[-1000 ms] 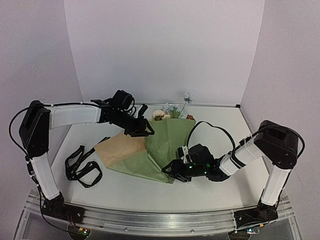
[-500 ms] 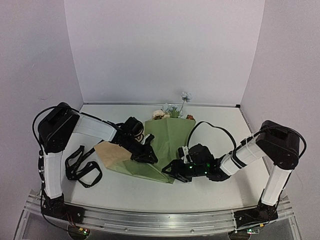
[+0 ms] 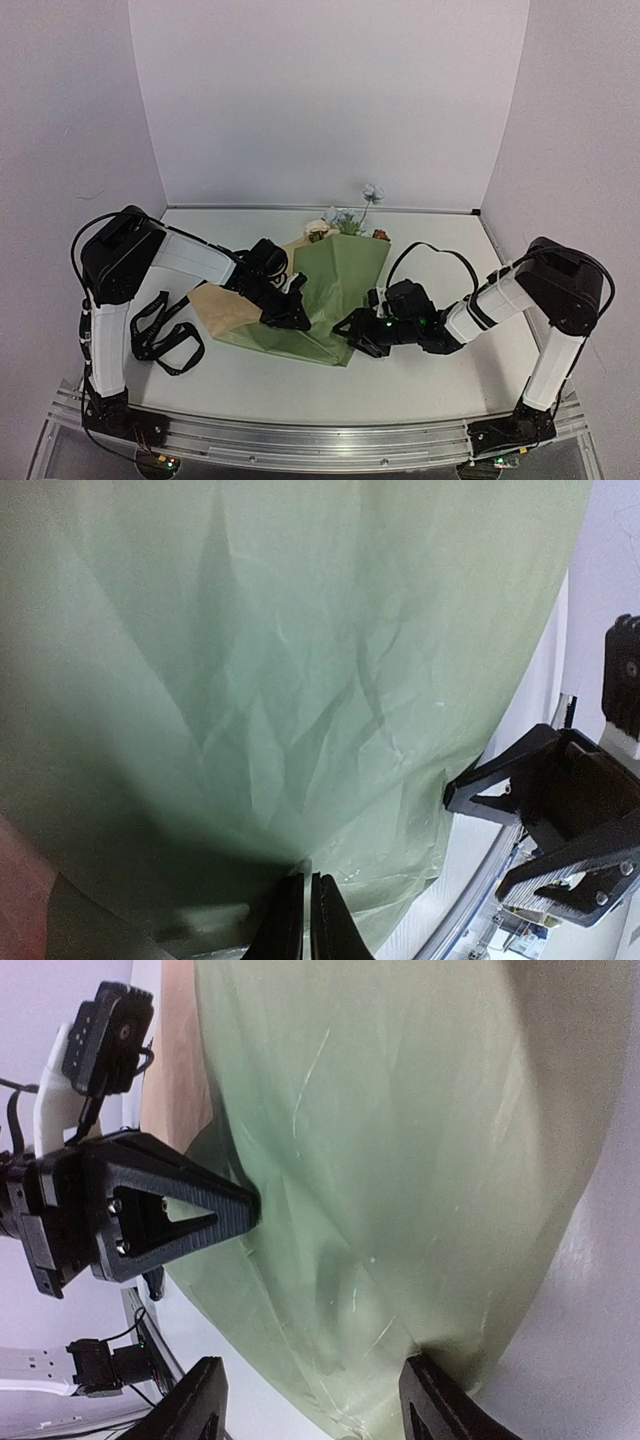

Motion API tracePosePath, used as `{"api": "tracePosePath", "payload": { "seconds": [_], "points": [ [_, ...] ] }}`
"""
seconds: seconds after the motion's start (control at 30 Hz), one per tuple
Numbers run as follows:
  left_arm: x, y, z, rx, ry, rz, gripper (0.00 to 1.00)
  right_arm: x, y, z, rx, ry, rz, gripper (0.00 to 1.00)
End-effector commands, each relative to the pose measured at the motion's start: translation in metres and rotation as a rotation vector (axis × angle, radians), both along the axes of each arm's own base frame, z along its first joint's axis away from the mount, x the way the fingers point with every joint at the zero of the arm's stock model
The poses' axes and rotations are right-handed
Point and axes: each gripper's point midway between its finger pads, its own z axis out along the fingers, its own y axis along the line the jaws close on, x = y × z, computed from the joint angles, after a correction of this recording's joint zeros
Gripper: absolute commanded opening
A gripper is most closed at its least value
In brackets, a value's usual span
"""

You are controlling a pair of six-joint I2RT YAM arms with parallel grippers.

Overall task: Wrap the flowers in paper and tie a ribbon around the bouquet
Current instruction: Press the fold line of the 2/3-folded wrapping paper.

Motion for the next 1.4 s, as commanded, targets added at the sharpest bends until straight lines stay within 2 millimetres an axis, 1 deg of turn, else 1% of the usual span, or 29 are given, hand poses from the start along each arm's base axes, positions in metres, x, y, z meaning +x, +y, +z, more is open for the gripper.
{"api": "tracePosePath", "payload": {
  "seconds": [0.0, 0.07, 0.2, 0.5, 0.73, 0.97, 1.1, 1.2, 1.37],
  "points": [
    [-0.008, 0.022, -0.036, 0.131, 0.035, 0.0, 0.05, 0.02, -0.013, -0.007, -0.027, 0.036, -0.081, 0.62],
    [-0.009, 0.023, -0.038, 0.136, 0.036, -0.004, 0.05, 0.029, -0.015, -0.007, -0.022, 0.04, -0.101, 0.62],
    [-0.011, 0.024, -0.039, 0.142, 0.037, -0.009, 0.04, 0.05, -0.029, -0.012, -0.019, 0.053, -0.166, 0.62],
    [-0.011, 0.026, -0.038, 0.147, 0.033, -0.017, 0.04, 0.102, -0.054, -0.013, 0.02, 0.083, -0.284, 0.62],
    [-0.01, 0.027, -0.035, 0.147, 0.027, -0.02, 0.04, 0.156, -0.072, -0.013, 0.084, 0.125, -0.401, 0.62],
    [-0.007, 0.027, -0.031, 0.142, 0.028, -0.021, 0.04, 0.206, -0.106, -0.018, 0.097, 0.146, -0.517, 0.62],
    [-0.006, 0.027, -0.03, 0.147, 0.028, -0.022, 0.04, 0.238, -0.12, -0.012, 0.107, 0.146, -0.552, 0.62],
    [-0.006, 0.028, -0.03, 0.147, 0.029, -0.024, 0.04, 0.255, -0.127, -0.013, 0.083, 0.159, -0.558, 0.62],
    [-0.006, 0.028, -0.029, 0.148, 0.03, -0.024, 0.04, 0.286, -0.14, -0.009, 0.058, 0.158, -0.574, 0.63]
  ]
}}
